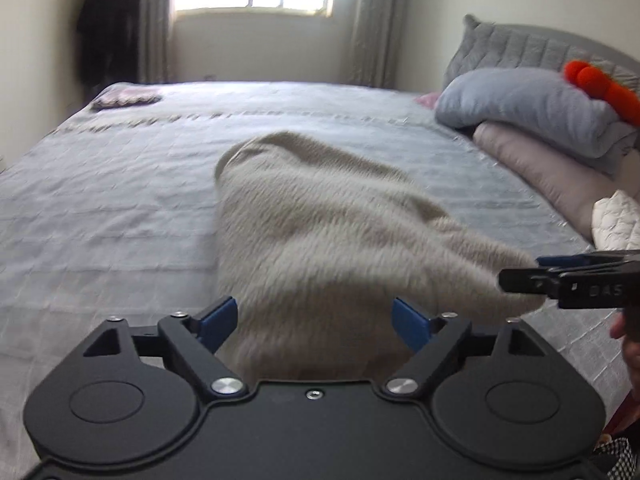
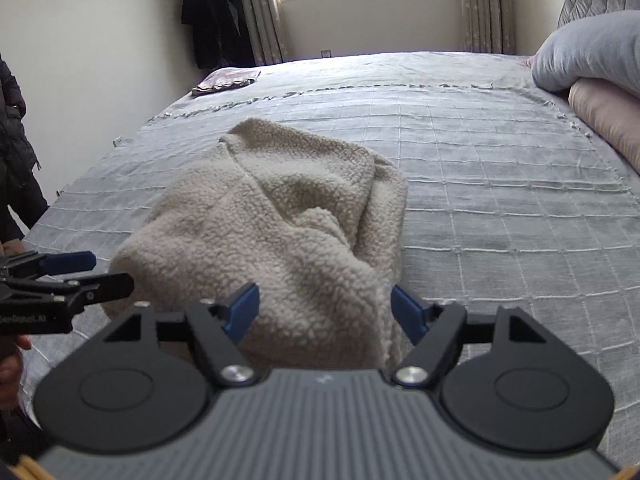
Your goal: Fold large clothes
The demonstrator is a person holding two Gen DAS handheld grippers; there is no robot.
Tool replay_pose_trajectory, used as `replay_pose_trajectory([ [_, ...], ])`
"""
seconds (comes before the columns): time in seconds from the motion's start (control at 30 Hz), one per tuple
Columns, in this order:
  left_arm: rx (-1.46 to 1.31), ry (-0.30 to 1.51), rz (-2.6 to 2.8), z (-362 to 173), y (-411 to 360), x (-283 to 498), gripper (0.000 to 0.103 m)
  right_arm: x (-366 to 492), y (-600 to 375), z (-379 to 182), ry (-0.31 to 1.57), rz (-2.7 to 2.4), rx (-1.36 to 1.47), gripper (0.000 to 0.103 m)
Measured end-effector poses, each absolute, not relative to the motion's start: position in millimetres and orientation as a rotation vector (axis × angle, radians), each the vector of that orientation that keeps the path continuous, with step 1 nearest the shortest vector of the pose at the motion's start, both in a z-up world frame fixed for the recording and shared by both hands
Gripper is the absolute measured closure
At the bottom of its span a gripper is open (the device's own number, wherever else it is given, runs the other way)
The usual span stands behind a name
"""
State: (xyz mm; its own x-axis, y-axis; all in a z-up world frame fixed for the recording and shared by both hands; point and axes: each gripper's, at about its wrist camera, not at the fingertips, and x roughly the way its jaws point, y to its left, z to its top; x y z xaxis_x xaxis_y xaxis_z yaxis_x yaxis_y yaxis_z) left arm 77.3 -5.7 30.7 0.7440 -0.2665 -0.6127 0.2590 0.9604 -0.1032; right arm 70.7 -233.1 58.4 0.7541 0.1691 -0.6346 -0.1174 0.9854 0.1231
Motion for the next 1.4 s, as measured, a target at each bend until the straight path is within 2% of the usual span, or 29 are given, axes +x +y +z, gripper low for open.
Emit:
replay_pose_trajectory([
  [0.1, -0.010, 0.697, -0.225, 28.7, -3.4, 60.3, 0.002, 48.7, -226.1, 57.6, 0.676, 0.126, 0.066, 0.014],
  [0.2, -0.011, 0.701, -0.167, 25.9, -0.9, 42.5, 0.000, 29.6, -216.1, 52.6, 0.685, 0.076, 0.042, 0.008],
  [0.37, -0.023, 0.753, -0.108, 18.4, 1.8, 23.9, 0.000, 6.3, -202.3, 41.8, 0.726, -0.029, 0.042, 0.003],
  [1.4, -0.022, 0.757, -0.054, 16.4, 5.9, 8.7, 0.000, -8.9, -166.7, 41.2, 0.689, -0.058, -0.046, 0.000],
])
